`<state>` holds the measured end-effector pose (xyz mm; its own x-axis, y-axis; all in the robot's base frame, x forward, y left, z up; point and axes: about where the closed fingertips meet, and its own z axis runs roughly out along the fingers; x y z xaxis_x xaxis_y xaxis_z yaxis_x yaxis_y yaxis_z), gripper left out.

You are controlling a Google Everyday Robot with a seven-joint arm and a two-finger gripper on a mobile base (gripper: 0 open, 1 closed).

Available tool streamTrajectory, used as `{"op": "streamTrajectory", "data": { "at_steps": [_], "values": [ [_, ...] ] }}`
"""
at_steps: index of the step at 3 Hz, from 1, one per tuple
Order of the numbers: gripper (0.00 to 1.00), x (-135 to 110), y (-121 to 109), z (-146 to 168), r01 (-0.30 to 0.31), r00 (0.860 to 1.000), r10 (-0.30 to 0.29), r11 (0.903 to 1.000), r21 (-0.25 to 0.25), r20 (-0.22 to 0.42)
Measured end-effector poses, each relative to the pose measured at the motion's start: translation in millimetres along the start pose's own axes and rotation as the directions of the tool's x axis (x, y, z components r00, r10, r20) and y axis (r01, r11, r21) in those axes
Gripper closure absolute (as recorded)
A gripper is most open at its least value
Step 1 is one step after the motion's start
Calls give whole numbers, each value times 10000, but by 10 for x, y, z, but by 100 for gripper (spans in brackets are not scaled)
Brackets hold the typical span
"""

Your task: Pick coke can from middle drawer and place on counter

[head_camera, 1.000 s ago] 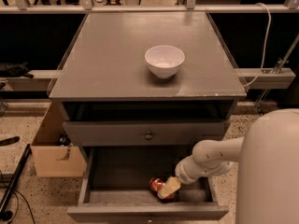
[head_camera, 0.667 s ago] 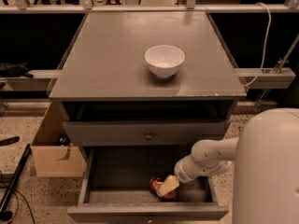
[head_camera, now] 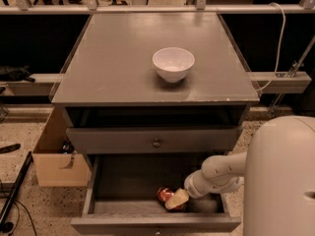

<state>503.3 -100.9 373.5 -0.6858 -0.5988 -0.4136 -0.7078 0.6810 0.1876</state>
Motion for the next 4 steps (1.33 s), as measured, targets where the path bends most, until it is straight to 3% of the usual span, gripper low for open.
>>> {"op": "streamTrajectory", "data": {
  "at_steps": [2,3,4],
  "values": [
    [0,107,29,100,-309,9995,306,9991,277,100],
    [12,107,29,100,-309,9995,306,9991,277,100],
    [35,107,30,101,-308,9995,306,9991,276,99]
  ]
}}
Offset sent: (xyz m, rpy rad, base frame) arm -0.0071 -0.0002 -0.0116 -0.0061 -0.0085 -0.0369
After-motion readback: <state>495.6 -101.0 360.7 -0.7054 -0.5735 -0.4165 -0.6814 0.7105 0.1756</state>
